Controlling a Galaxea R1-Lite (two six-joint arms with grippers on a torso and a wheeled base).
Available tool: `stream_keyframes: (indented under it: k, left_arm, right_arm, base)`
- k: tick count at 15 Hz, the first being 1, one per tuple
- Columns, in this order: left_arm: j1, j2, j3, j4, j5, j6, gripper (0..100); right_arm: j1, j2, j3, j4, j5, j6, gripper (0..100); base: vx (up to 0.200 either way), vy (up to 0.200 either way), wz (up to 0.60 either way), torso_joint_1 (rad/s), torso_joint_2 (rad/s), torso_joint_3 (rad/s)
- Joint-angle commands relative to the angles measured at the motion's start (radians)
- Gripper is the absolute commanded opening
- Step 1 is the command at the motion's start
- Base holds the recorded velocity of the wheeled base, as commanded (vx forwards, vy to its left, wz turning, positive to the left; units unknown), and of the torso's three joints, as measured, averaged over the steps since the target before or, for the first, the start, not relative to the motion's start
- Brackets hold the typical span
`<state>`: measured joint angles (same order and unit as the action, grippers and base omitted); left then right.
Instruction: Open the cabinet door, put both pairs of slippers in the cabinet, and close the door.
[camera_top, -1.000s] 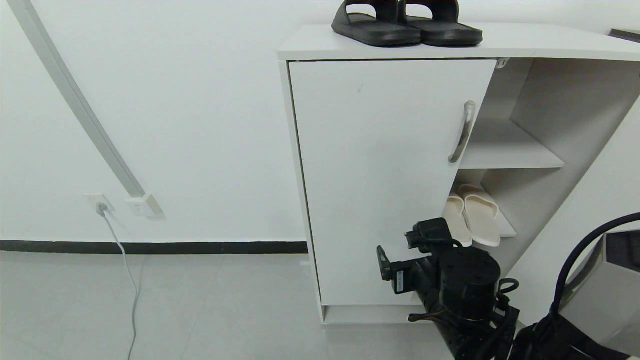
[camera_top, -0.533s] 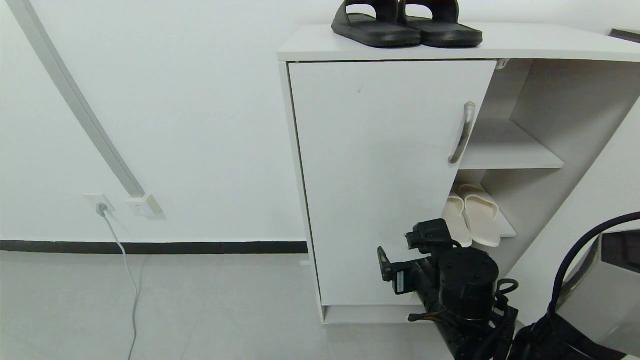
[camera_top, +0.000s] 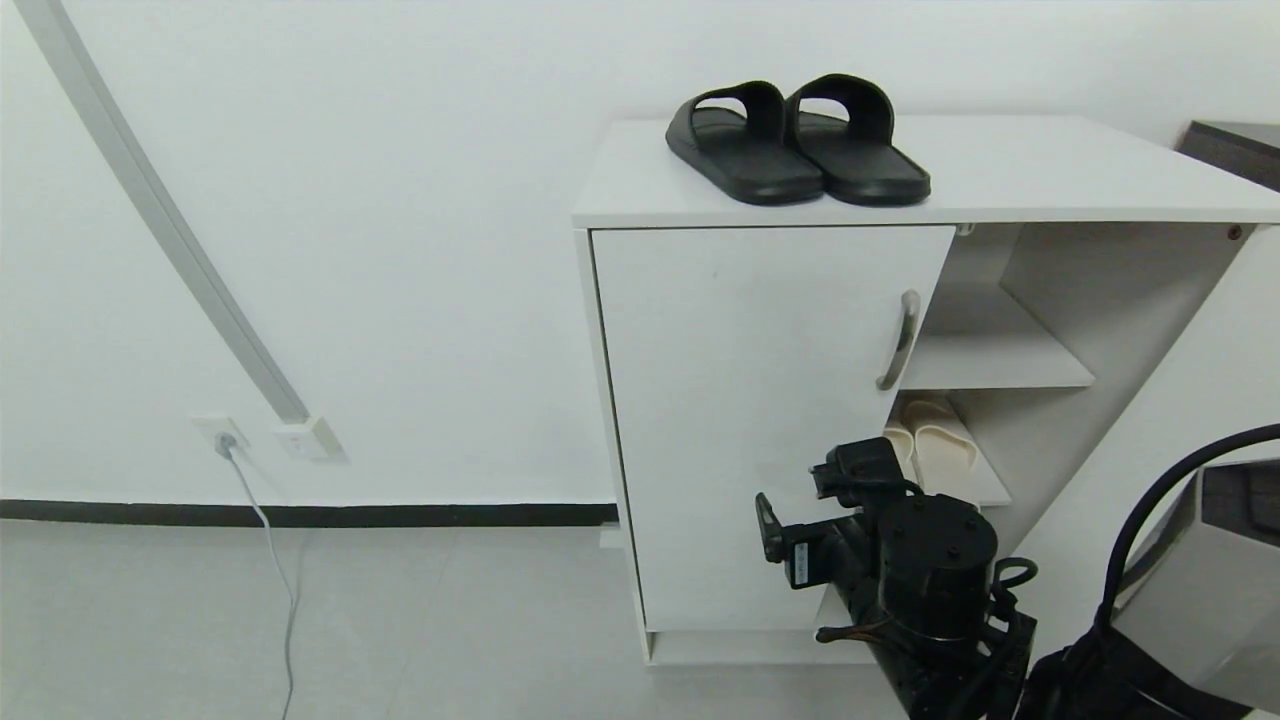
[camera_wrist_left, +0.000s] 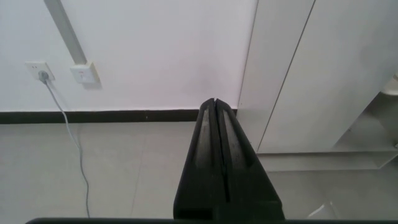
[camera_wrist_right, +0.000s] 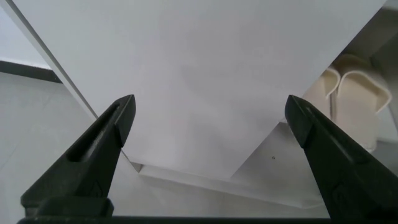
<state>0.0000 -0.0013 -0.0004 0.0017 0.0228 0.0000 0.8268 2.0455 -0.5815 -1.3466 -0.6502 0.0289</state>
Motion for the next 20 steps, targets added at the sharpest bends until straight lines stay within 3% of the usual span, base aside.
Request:
stream_keyframes:
  k: [1, 20]
  left_arm:
    - [0.000, 0.001, -0.001, 0.000, 0.000, 0.000, 0]
    - [0.000, 0.001, -0.001, 0.000, 0.000, 0.000, 0]
  right_arm:
    - [0.000, 0.002, 0.000, 0.000, 0.000, 0.000, 100]
    - [-0.012, 0.016, 0.002, -0.002, 0.000, 0.002, 100]
  base:
    - [0.000, 0.000, 0.00, 0.124, -0.45, -0.339]
    - [0.000, 0.000, 0.00, 0.193, -0.51, -0.320]
